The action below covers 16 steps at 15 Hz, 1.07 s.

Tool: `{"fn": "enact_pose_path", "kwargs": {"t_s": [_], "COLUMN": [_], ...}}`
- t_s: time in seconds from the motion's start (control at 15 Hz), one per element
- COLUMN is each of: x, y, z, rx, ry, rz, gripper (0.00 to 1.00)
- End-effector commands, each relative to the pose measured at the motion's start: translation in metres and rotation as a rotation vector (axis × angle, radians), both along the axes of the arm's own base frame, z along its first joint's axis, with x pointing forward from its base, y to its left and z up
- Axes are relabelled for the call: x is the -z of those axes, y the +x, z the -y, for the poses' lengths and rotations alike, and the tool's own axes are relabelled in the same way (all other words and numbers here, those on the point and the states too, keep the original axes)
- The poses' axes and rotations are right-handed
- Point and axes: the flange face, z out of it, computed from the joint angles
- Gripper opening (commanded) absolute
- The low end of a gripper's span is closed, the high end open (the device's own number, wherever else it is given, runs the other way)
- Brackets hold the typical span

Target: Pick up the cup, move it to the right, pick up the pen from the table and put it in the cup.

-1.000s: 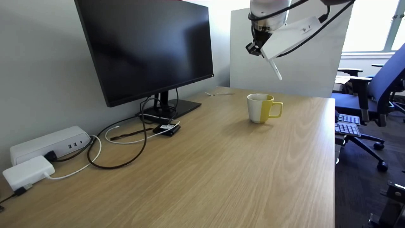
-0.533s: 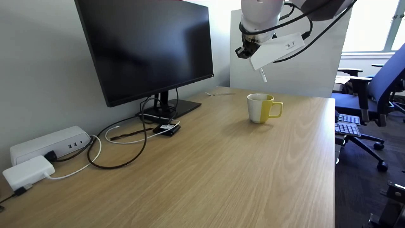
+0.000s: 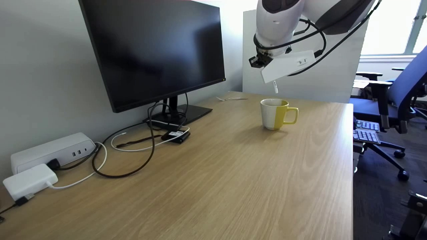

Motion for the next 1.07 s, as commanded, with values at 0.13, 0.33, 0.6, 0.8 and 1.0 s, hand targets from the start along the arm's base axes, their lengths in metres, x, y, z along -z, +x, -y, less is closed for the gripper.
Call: {"fn": "enact_pose_path", "kwargs": {"t_s": [0.13, 0.33, 0.6, 0.8, 1.0], "x": [0.018, 0.028, 0.044, 0.058, 0.071], "y": [0.008, 0.010, 0.014, 0.016, 0.018], "z": [0.011, 0.013, 0.012, 0.012, 0.010], "rx": [0.019, 0.022, 0.013, 0.006, -0.003], "ry": [0.037, 0.043, 0.048, 0.049, 0.052], "rz": [0.038, 0.038, 0.035, 0.026, 0.015], "gripper": [0.04, 0.04, 0.04, 0.04, 0.04]}}
